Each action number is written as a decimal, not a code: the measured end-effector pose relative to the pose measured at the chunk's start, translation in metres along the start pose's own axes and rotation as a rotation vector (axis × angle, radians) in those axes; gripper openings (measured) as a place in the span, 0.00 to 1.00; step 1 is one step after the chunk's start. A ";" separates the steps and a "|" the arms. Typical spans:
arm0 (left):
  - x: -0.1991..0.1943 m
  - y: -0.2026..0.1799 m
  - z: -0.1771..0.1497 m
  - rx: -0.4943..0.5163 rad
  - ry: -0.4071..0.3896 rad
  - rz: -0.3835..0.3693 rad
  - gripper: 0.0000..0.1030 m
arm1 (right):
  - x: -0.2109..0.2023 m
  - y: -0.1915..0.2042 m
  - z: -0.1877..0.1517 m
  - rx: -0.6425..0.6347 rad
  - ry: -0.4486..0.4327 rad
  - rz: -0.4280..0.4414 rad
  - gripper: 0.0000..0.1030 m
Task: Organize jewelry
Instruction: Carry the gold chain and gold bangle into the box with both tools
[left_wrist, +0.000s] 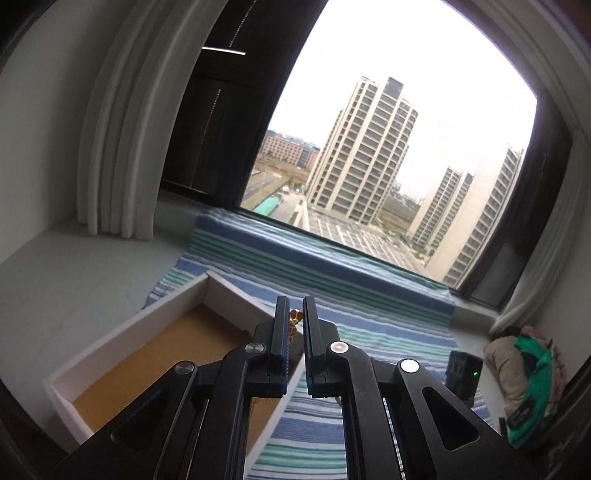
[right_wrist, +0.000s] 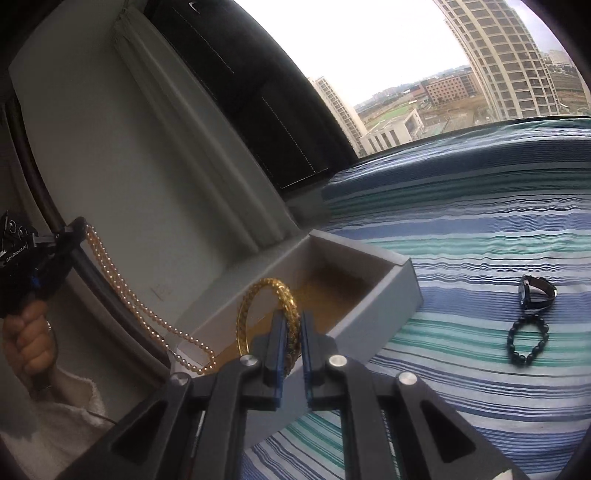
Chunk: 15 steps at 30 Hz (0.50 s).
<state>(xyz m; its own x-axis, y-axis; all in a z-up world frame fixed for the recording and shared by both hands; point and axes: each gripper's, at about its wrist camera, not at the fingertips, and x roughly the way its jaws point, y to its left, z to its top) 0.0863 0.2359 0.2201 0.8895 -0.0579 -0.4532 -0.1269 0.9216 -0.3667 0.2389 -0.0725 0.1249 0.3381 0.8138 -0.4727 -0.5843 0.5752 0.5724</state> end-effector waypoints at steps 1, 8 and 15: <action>0.008 0.010 -0.005 -0.002 0.012 0.033 0.04 | 0.017 0.008 0.002 -0.004 0.027 0.012 0.08; 0.090 0.107 -0.065 -0.121 0.197 0.194 0.04 | 0.146 0.032 -0.017 0.020 0.252 0.028 0.08; 0.123 0.149 -0.127 -0.151 0.347 0.320 0.06 | 0.216 0.034 -0.047 -0.114 0.383 -0.096 0.11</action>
<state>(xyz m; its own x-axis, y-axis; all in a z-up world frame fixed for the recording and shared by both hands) 0.1213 0.3176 0.0066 0.6002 0.0713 -0.7967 -0.4551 0.8496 -0.2668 0.2572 0.1194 0.0105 0.1085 0.6547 -0.7481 -0.6491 0.6166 0.4455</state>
